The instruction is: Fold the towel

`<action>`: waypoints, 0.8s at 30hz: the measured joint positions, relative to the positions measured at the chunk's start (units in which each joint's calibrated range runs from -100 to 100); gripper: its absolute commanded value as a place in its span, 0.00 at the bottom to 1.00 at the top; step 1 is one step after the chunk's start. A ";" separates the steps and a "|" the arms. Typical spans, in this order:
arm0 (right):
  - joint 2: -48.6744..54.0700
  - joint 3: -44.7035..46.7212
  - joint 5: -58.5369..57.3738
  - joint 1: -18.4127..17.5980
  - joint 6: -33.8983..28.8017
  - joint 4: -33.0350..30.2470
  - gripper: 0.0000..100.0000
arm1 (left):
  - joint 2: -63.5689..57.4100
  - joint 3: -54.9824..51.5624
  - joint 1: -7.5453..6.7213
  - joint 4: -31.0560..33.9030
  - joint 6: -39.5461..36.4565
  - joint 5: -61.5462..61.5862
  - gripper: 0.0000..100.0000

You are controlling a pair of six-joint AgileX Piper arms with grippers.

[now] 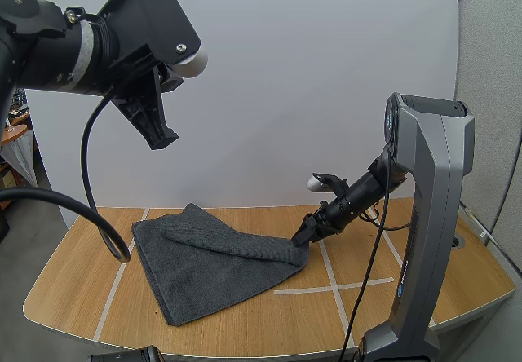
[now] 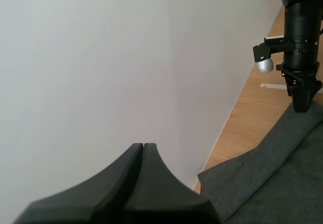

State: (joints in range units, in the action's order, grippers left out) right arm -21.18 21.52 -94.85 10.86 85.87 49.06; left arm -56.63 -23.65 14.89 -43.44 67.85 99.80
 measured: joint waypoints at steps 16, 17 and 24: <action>-2.57 0.55 -4.06 0.20 0.05 1.32 0.00 | 0.00 0.00 0.00 0.00 0.00 0.00 0.00; -2.57 0.55 -4.06 0.20 0.05 1.32 0.00 | 0.00 0.00 0.00 0.00 0.00 0.00 0.00; -1.91 0.55 -4.06 0.20 -0.03 1.32 0.00 | 0.00 0.00 0.00 0.00 0.00 0.00 0.00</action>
State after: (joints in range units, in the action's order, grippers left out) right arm -23.10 22.08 -98.92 11.06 85.85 50.38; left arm -56.63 -23.65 14.89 -43.44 67.85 99.80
